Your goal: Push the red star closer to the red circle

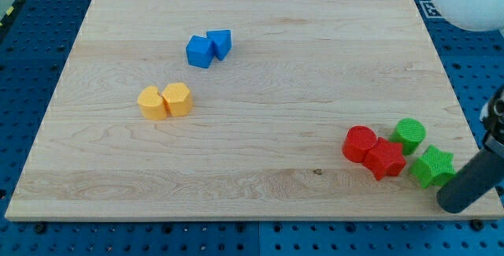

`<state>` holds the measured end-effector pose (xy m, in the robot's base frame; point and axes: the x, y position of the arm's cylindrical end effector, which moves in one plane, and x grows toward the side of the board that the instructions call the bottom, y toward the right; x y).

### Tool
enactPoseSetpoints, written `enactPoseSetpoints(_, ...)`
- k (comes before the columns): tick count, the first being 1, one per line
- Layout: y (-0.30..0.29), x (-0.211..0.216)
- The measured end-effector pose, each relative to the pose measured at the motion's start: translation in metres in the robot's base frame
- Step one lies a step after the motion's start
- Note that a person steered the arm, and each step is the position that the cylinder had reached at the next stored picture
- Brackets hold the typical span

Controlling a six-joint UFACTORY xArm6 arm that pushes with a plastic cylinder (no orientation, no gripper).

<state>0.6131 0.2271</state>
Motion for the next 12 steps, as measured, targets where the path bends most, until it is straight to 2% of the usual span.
enactPoseSetpoints(6,-0.011,-0.018)
enactPoseSetpoints(9,-0.053,-0.031)
enactPoseSetpoints(12,-0.049,-0.036)
